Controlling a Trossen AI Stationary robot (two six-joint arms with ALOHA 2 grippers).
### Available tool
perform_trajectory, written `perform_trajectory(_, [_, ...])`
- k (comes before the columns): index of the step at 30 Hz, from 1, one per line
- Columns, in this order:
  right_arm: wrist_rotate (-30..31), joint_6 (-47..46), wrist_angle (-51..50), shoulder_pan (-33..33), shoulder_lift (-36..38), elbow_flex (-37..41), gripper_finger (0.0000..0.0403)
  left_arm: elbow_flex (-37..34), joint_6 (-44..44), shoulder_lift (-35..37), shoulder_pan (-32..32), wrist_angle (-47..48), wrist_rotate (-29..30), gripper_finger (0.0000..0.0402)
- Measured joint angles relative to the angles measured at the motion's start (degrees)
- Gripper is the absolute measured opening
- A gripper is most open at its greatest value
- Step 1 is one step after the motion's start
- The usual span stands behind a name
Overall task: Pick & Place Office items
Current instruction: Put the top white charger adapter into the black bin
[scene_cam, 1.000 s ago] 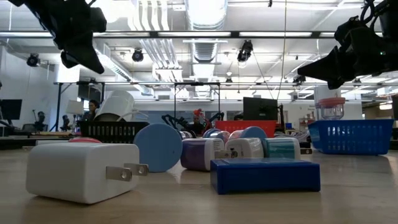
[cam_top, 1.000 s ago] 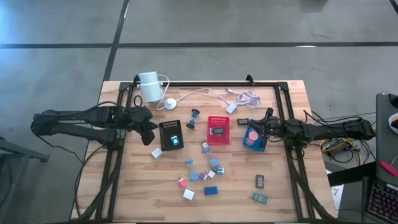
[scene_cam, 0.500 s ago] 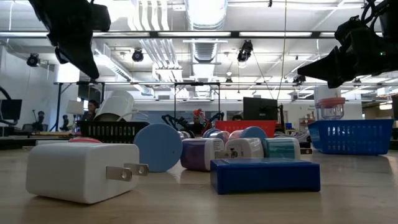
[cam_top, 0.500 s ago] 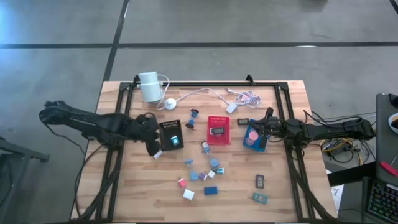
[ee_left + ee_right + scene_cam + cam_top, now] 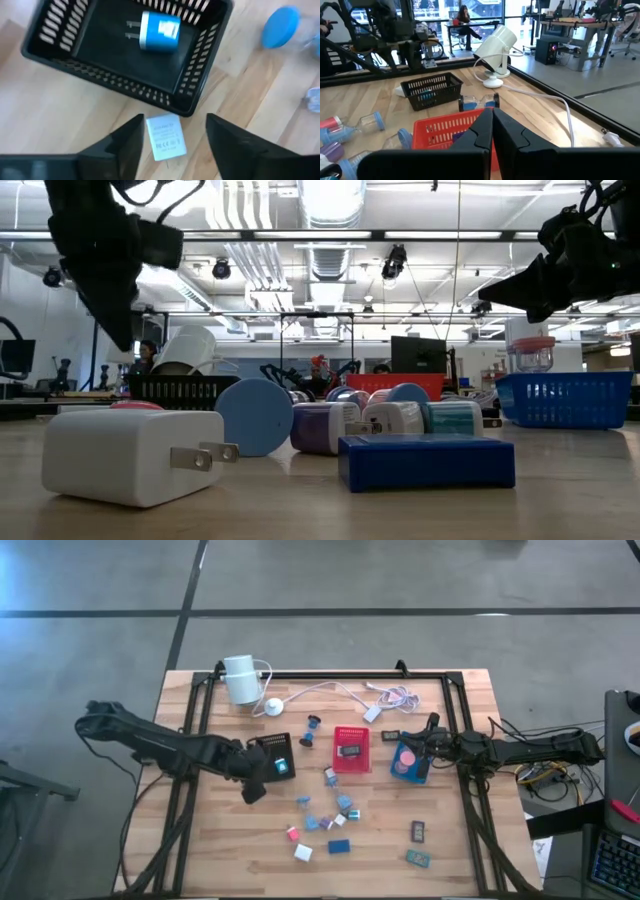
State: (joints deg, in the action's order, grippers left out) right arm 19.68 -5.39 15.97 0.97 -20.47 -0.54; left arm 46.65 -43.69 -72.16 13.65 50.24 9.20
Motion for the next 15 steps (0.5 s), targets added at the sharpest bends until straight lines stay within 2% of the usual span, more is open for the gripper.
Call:
perform_trajectory(8, [-0.02,-0.21,-0.47,0.0,0.0,0.0,0.0008,-0.07,-3.38,-4.63,2.13,1.08,-1.58,0.0312])
perform_trajectory(15, [-0.02,-0.19,-0.61,-0.02,0.0,0.0,0.0008,-0.4,-5.99,-6.41,3.76,1.03,-1.76,0.0337])
